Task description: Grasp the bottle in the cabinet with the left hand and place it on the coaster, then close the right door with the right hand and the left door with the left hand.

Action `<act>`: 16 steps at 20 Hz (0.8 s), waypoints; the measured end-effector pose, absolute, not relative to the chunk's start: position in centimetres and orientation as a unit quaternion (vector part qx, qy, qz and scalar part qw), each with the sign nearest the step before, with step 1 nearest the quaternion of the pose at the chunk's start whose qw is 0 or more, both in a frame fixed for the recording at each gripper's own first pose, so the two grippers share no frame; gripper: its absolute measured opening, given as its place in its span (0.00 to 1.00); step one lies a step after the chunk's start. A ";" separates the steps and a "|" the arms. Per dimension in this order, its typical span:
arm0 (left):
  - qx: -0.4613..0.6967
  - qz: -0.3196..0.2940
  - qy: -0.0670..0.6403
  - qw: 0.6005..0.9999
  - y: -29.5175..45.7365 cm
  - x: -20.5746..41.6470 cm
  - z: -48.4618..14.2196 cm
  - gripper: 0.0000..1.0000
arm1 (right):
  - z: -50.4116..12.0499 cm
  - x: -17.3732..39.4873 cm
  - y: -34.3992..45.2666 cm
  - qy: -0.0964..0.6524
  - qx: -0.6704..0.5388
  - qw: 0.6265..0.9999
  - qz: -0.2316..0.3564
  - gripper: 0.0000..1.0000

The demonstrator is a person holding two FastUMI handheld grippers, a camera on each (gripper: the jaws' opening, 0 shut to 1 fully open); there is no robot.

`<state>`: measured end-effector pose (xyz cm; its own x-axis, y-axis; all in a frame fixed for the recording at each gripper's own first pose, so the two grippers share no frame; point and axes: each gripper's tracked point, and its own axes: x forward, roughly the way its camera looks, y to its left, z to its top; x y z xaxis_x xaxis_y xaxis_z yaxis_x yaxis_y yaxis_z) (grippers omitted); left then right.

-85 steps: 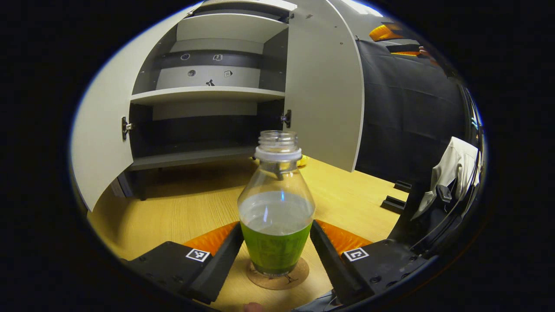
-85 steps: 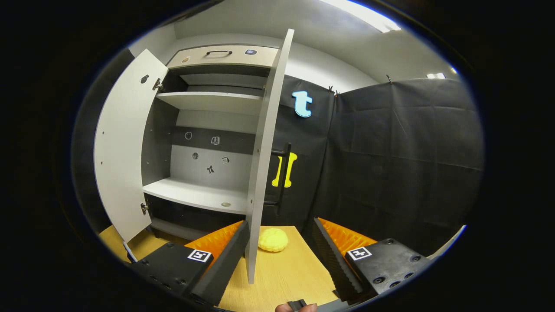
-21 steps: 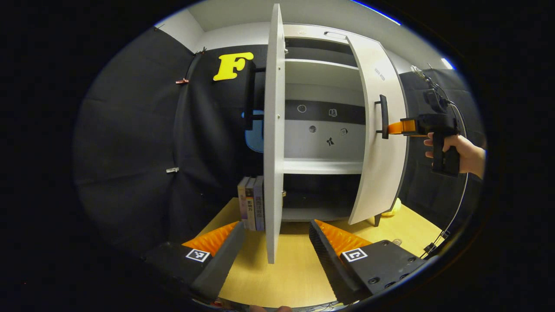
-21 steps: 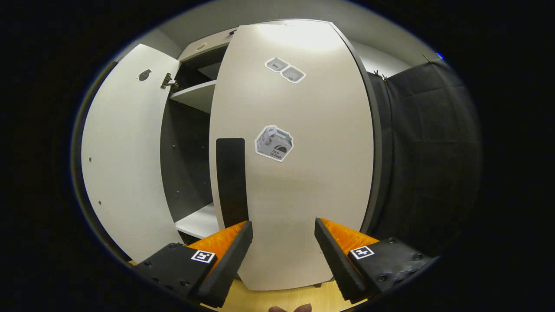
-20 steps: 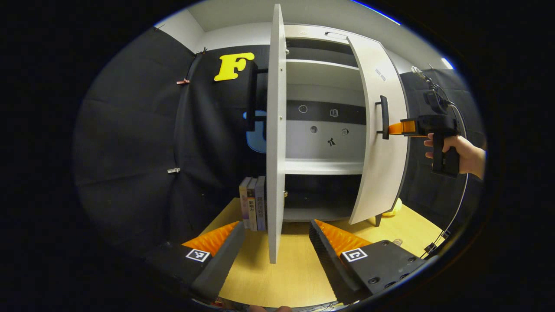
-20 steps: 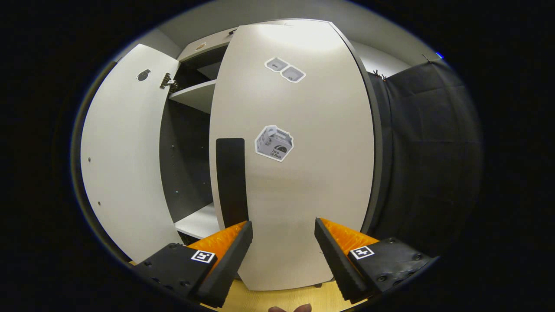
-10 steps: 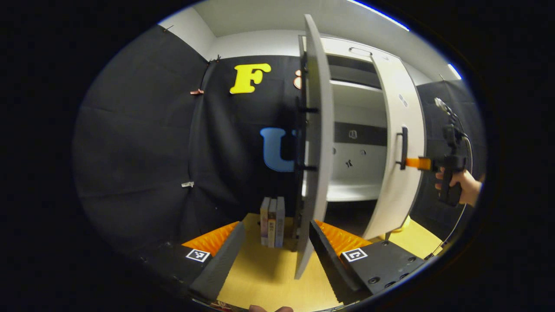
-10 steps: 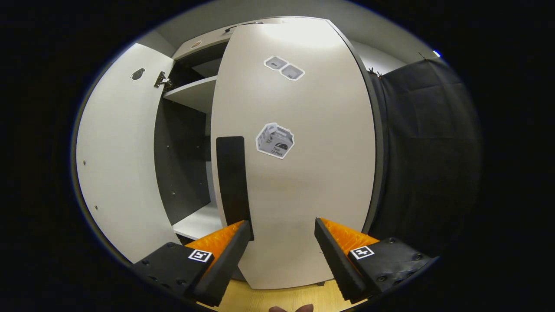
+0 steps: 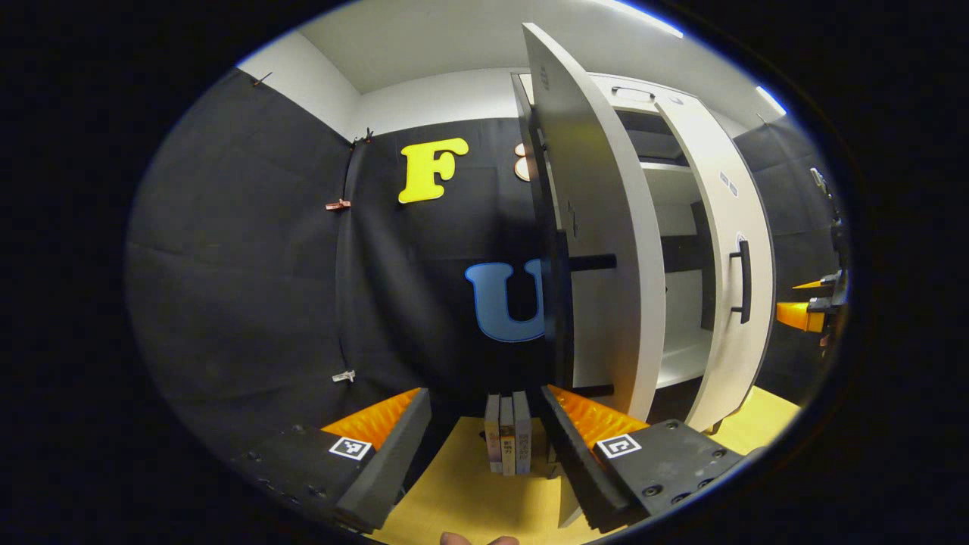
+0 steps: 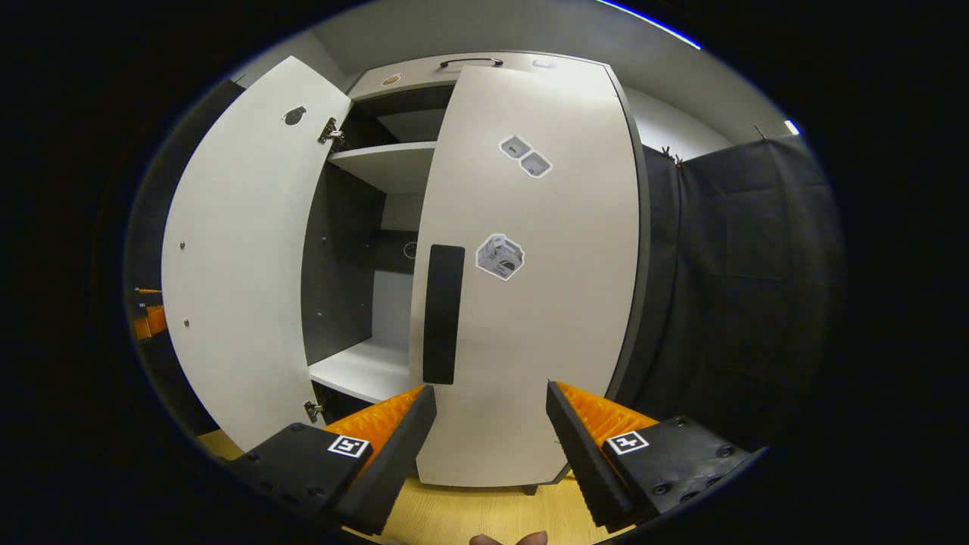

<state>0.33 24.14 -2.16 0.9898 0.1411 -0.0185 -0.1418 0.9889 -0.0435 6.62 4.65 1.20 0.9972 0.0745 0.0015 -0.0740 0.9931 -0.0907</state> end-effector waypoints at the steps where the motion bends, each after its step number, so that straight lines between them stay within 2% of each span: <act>1: -0.049 0.069 0.014 0.996 23.6 0.2 -2.5 0.93 | 1.3 6.3 4.7 -0.002 -0.039 0.999 0.038 0.97; 4: -0.051 0.064 0.017 0.997 21.7 -0.1 -2.0 0.94 | 1.6 5.4 4.5 0.006 -0.012 0.999 0.041 0.97; 5: -0.044 0.060 0.018 0.997 20.5 -0.1 -1.9 0.91 | 1.5 5.3 4.3 0.010 -0.004 0.999 0.041 0.97; 6: -0.041 0.052 0.020 0.998 19.4 0.1 -1.8 0.94 | 1.4 5.1 4.1 0.013 0.001 0.999 0.042 0.97; 11: -0.047 0.008 0.024 0.999 13.5 1.1 -1.6 0.94 | 1.2 4.0 2.2 0.017 -0.001 0.999 0.039 0.97; 12: -0.048 -0.002 0.026 0.999 12.4 1.5 -1.5 0.97 | 1.3 3.8 1.8 0.017 0.000 0.999 0.039 0.97; 15: -0.051 -0.033 0.019 0.998 8.9 2.8 -0.8 0.92 | 1.3 3.4 0.5 0.020 0.001 0.999 0.033 0.97; 16: -0.052 -0.042 0.015 0.998 7.8 3.4 -0.5 0.94 | 1.3 3.2 0.0 0.021 0.003 0.999 0.032 0.97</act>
